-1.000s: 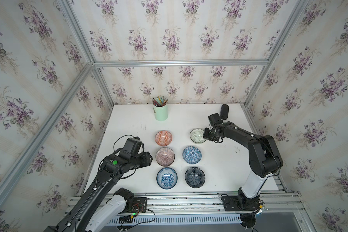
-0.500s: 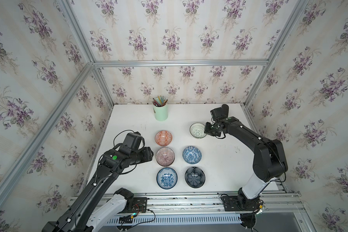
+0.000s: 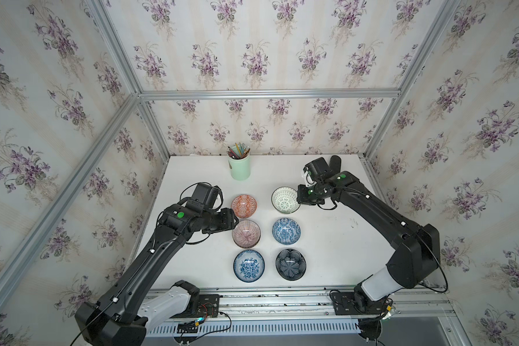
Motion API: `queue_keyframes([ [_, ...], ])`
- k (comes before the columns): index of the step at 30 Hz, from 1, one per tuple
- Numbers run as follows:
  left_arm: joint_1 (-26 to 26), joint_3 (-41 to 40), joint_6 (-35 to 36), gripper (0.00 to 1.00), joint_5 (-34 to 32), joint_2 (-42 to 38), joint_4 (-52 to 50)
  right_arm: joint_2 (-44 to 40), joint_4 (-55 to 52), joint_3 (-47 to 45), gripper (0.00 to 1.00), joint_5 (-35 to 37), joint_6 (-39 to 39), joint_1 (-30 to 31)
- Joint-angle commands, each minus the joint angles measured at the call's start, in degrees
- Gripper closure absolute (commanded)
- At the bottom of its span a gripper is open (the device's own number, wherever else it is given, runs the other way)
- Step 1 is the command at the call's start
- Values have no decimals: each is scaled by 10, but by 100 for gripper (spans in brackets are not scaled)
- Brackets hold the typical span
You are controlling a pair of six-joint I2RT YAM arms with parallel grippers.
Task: Stack the bowls
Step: Pick up the bowl from the center of the board.
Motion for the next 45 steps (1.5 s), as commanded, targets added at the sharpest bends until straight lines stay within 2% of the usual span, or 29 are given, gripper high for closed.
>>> queue_keyframes([
  [1,0,10,15,41,30,9,7,-8,-39,12,100,0,-20,37],
  [11,-1,14,24,44,84,24,15,8,-64,30,100,-11,-33,140],
  [14,-2,6,28,50,97,26,17,20,-64,40,100,-14,-30,164],
  [18,-6,3,35,53,106,25,15,36,-65,57,100,-12,-26,187],
  [36,-18,-8,50,75,85,52,-13,60,-58,96,100,-17,-10,212],
  [43,-19,-9,49,87,80,54,-13,64,-51,94,100,-20,-5,215],
  [45,-19,-9,49,93,79,54,-14,66,-48,94,100,-22,-3,216],
])
